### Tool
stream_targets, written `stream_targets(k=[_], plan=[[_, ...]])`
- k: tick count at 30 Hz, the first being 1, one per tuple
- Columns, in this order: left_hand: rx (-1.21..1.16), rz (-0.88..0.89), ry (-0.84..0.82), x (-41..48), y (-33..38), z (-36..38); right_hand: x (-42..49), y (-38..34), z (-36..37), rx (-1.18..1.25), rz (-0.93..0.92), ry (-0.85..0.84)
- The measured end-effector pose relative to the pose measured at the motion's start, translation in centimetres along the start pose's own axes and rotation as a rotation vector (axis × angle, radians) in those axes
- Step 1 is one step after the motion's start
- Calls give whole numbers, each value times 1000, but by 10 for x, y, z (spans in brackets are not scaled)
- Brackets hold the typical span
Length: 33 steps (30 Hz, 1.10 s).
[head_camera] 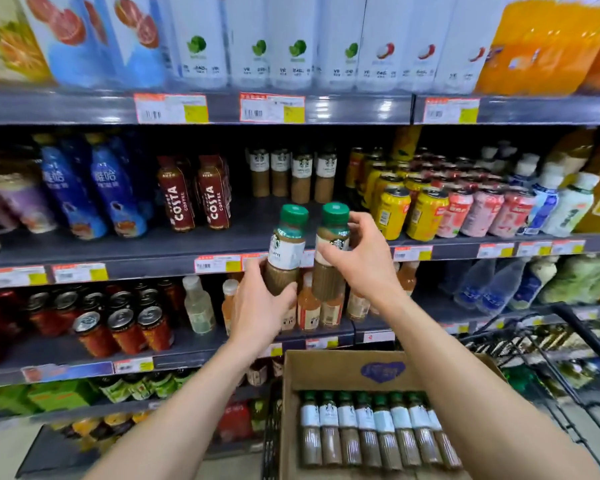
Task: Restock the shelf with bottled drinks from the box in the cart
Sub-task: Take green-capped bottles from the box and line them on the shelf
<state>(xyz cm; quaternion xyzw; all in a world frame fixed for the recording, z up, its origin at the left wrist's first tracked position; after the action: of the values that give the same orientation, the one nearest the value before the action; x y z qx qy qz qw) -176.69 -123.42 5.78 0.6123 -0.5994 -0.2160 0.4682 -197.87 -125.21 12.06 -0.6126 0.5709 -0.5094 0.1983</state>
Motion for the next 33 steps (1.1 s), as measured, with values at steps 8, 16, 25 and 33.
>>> stream_targets(k=[8, 16, 25, 33], plan=[[1, 29, 124, 86, 15, -23, 91, -29, 6, 49, -89, 32], [35, -37, 164, 137, -17, -35, 145, -4, 59, 33, -18, -35], [47, -87, 171, 155, -63, -26, 149, 29, 97, 60, 37, -54], [85, -5, 171, 152, -60, -20, 124, 82, 114, -509, 152, -188]])
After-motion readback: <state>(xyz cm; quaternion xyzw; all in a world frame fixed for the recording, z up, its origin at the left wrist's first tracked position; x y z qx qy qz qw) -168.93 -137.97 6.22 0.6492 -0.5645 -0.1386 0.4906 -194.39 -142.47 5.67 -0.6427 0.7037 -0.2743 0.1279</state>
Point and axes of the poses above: each hand's wrist, its own x-axis towards the middle knuckle, its own z-axis out of the palm, y = z × x, the point moved 8 cm from there along x, towards the middle knuckle, and after that the axes turned 1 degree about -x, right-handed, at the moved point
